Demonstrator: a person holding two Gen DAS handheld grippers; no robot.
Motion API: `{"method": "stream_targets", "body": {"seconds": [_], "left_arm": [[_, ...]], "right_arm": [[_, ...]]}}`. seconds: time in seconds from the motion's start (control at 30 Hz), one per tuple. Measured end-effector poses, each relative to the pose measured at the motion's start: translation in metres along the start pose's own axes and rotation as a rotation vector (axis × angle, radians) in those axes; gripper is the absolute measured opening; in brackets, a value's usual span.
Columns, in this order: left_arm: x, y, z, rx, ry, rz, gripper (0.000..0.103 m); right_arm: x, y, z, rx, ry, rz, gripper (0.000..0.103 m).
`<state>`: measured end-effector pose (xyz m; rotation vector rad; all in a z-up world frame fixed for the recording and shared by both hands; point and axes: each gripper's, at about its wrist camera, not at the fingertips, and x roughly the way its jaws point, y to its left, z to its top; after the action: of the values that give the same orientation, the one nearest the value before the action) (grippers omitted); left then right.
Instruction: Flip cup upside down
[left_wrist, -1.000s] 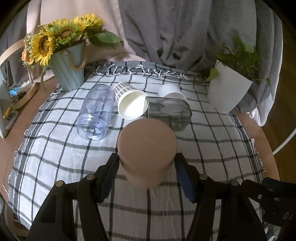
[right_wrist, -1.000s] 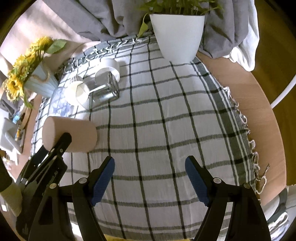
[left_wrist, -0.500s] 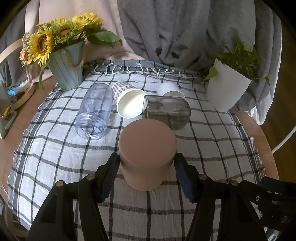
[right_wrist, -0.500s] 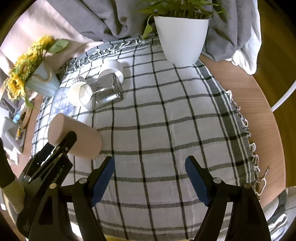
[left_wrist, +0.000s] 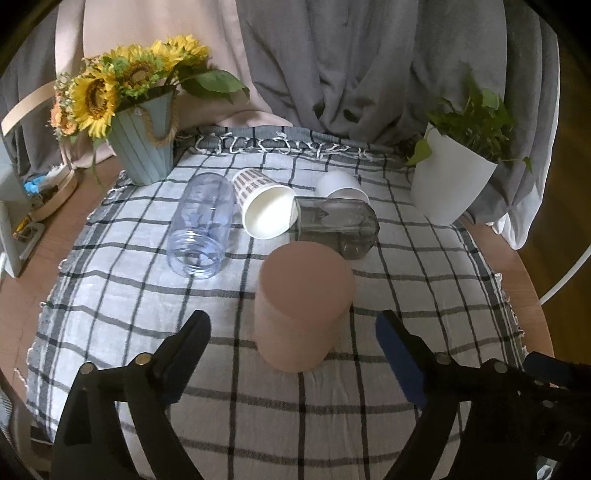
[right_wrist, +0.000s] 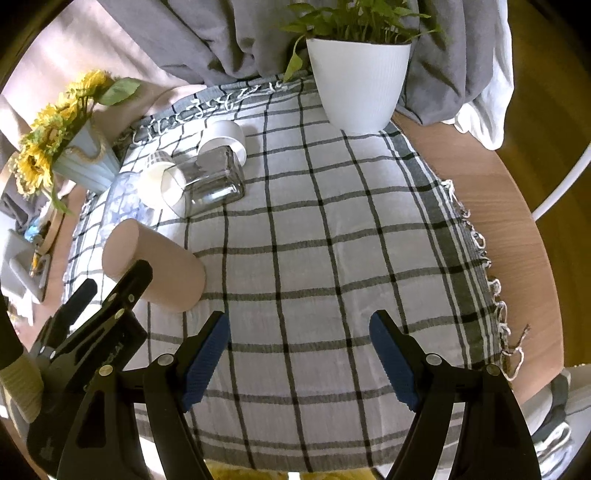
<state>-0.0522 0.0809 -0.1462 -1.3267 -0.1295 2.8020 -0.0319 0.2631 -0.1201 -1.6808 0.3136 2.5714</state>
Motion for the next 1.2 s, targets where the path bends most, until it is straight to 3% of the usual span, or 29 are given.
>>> {"method": "stream_targets", "body": {"seconds": [0.13,0.4,0.87,1.2], "left_arm": [[-0.025,0.008,0.003,-0.004,-0.030,0.031,0.103],[-0.068,0.029,0.015,0.032,-0.090,0.098,0.103],[-0.129,0.063,0.020,0.040,-0.164,0.102,0.103],[-0.148,0.076,0.021,0.060,-0.211,0.107,0.103]], "right_arm": [[-0.015,0.004,-0.003,0.004,-0.024,0.011,0.078],[-0.052,0.030,-0.006,-0.012,-0.106,0.059,0.082],[-0.110,0.080,-0.023,-0.086,-0.300,0.074,0.084],[-0.122,0.099,-0.041,-0.107,-0.364,0.075,0.084]]}}
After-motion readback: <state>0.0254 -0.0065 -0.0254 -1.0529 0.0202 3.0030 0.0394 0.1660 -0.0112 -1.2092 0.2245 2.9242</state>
